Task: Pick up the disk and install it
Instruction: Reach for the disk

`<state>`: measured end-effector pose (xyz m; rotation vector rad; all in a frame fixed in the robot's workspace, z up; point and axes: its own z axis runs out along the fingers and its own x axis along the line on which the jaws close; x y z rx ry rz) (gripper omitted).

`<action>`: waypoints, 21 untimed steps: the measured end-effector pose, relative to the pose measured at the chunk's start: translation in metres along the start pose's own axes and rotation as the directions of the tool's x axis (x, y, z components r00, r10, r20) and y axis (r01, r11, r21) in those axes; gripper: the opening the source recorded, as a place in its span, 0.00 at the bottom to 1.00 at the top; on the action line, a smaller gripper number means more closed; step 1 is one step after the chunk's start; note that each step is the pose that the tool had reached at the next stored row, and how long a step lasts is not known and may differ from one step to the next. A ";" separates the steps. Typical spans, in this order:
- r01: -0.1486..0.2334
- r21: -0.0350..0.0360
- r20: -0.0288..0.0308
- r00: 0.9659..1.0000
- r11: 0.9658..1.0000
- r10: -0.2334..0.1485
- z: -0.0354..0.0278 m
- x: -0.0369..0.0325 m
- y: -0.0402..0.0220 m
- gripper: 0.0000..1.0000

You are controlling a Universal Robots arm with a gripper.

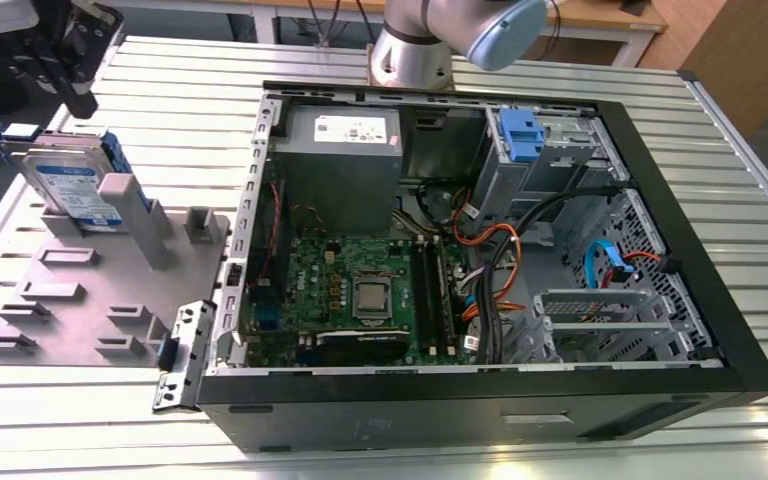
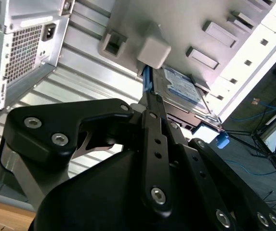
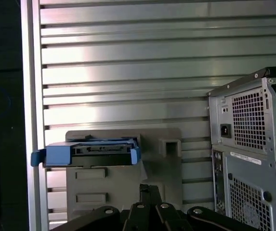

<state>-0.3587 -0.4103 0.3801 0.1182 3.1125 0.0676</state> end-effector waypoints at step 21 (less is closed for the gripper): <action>0.000 0.000 0.000 1.000 1.000 0.000 0.0131 0.0684 -0.0058 0.11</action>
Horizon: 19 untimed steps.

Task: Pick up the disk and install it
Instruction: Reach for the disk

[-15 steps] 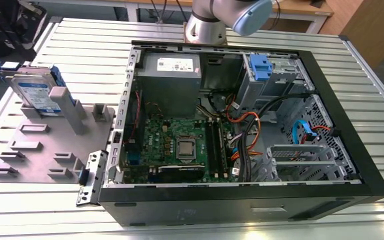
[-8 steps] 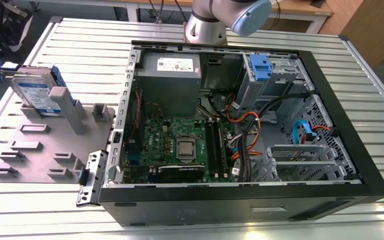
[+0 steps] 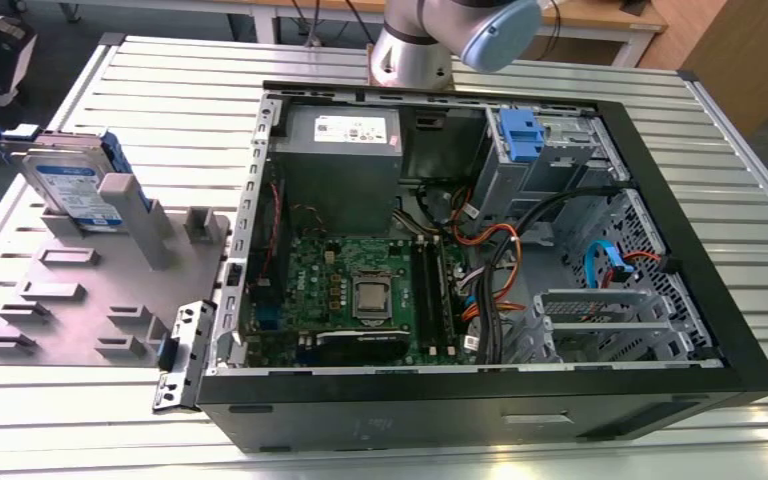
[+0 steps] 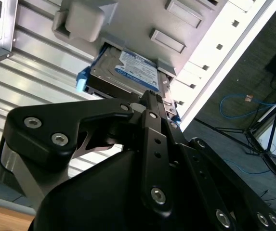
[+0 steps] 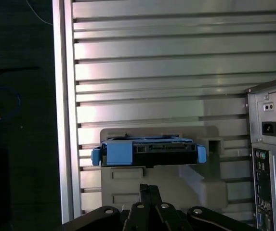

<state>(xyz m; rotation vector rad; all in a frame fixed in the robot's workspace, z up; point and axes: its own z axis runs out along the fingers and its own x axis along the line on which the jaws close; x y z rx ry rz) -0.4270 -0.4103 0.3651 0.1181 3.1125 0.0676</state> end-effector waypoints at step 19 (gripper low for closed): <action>0.000 0.003 0.000 1.000 1.000 0.000 0.0181 -0.0033 0.0233 0.11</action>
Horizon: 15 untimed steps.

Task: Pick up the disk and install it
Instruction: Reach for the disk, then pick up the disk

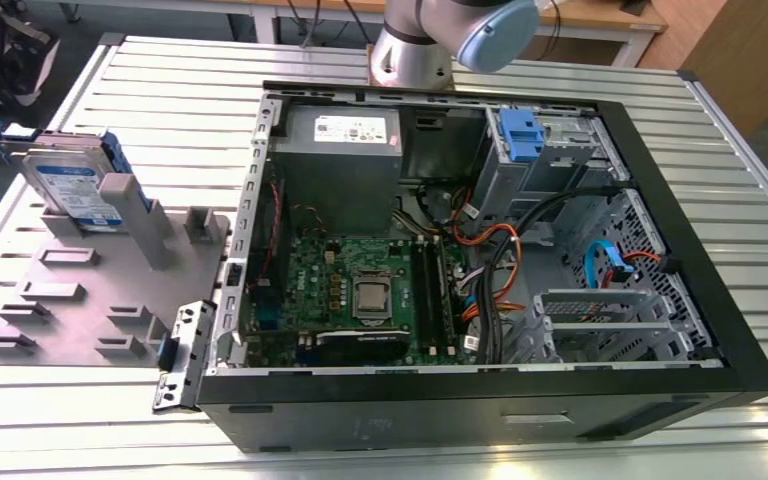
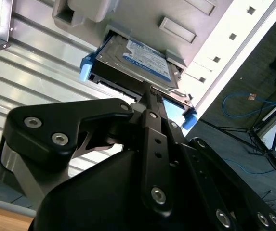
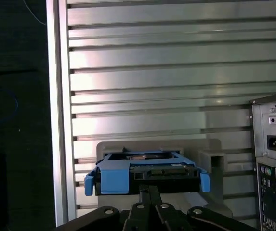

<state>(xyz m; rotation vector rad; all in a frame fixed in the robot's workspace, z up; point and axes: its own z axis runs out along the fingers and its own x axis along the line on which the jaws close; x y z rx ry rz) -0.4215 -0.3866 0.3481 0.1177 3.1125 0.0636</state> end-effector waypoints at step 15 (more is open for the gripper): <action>0.000 0.007 0.001 1.000 1.000 0.000 0.0095 -0.0063 0.0005 0.11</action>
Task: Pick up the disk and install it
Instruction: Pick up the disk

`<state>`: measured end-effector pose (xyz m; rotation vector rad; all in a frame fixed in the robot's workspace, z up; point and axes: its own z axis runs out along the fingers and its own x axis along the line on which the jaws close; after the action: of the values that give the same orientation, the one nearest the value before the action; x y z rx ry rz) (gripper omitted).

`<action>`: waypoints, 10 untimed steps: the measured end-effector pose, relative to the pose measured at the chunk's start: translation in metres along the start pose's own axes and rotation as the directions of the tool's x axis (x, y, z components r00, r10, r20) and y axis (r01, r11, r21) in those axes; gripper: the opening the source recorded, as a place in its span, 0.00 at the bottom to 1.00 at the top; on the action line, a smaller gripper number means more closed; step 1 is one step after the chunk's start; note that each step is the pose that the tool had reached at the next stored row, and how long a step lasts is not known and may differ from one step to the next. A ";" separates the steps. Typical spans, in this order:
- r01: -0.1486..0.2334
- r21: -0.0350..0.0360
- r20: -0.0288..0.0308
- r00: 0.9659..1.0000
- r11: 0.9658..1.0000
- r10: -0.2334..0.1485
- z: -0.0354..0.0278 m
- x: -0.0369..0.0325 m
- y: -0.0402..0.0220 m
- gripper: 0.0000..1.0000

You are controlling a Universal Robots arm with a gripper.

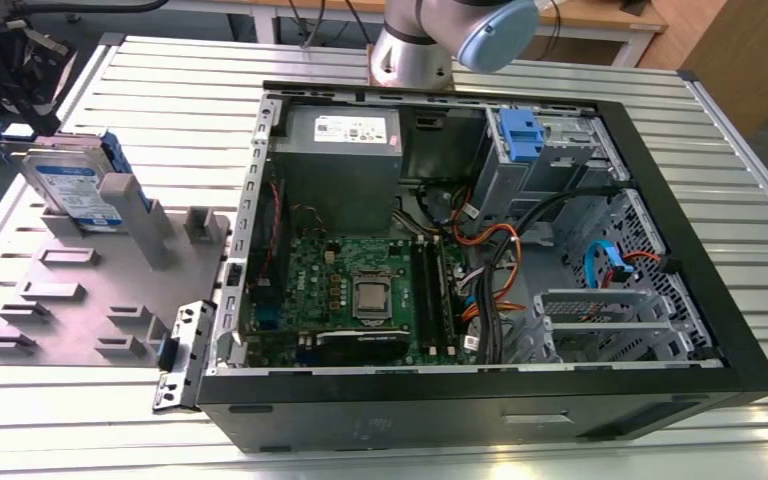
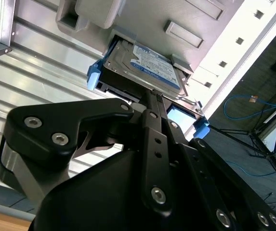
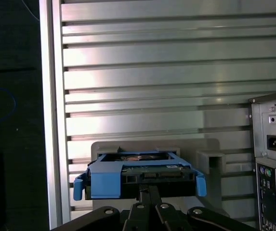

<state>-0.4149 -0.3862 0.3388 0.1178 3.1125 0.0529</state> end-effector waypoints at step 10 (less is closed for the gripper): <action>0.000 0.000 0.000 1.000 1.000 0.000 0.0001 0.0000 -0.0001 0.11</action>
<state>-0.4149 -0.3863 0.3387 0.1176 3.1125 0.0528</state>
